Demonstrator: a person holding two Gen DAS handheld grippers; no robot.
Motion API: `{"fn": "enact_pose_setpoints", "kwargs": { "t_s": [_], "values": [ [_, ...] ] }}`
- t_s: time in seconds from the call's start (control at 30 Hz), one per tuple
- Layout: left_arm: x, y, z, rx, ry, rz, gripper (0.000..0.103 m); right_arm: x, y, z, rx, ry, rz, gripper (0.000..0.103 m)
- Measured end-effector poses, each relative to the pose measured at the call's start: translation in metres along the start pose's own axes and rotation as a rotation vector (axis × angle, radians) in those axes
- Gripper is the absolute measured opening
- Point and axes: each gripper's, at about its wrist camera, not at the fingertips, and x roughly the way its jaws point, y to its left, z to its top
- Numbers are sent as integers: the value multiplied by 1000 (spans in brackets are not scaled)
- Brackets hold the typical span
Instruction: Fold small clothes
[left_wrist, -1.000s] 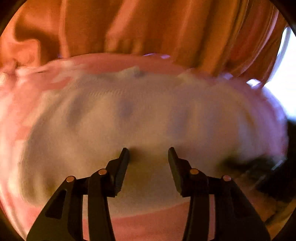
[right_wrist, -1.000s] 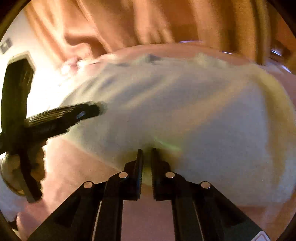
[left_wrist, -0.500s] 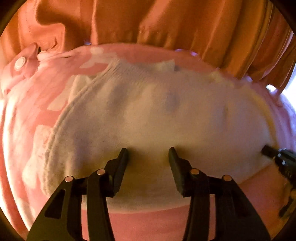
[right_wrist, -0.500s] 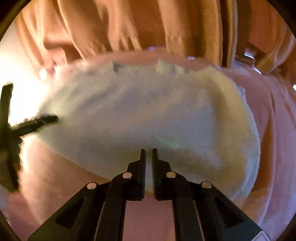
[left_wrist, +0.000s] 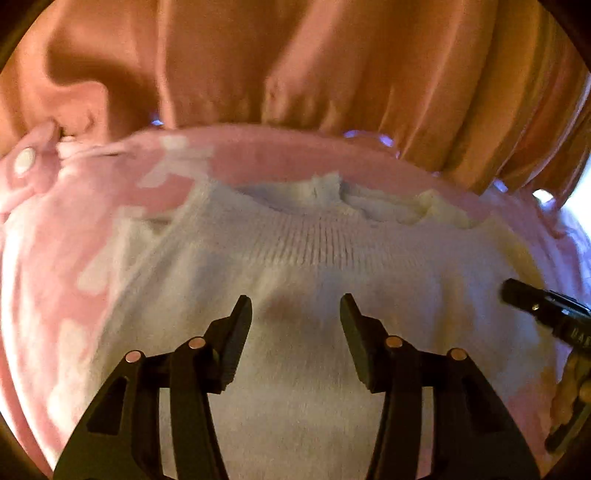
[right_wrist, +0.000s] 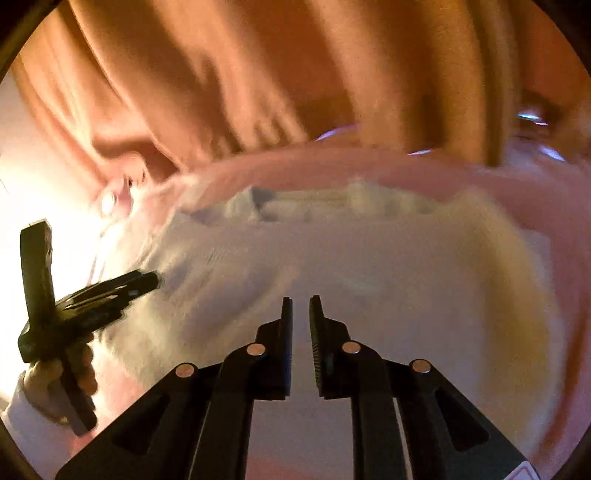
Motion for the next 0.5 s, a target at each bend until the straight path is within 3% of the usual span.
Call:
{"fn": "enact_pose_setpoints", "kwargs": {
  "t_s": [0.1, 0.13, 0.2, 0.23, 0.27, 0.37, 0.4, 0.47, 0.5],
  "values": [
    [23, 20, 3, -5, 13, 50, 56, 28, -27, 8, 34, 34, -96, 0],
    [21, 33, 3, -19, 6, 57, 57, 26, -51, 10, 93, 8, -89, 0],
    [13, 57, 3, -23, -5, 125, 57, 7, -89, 8, 214, -40, -170, 0],
    [9, 65, 3, -24, -15, 172, 56, -11, -113, 5, 274, -85, -220, 2],
    [7, 69, 3, -24, -23, 191, 57, -20, -121, 3, 303, -109, -244, 11],
    [4, 78, 7, -48, -28, 188, 57, -43, -144, 9, 358, -184, -234, 13],
    [4, 77, 10, -61, -31, 182, 58, -45, -142, 13, 358, -197, -226, 17],
    [7, 70, 15, -65, -40, 168, 63, -43, -139, 20, 348, -204, -201, 56],
    [7, 66, 16, -61, -44, 169, 63, -42, -136, 23, 339, -213, -193, 61]
  ]
}}
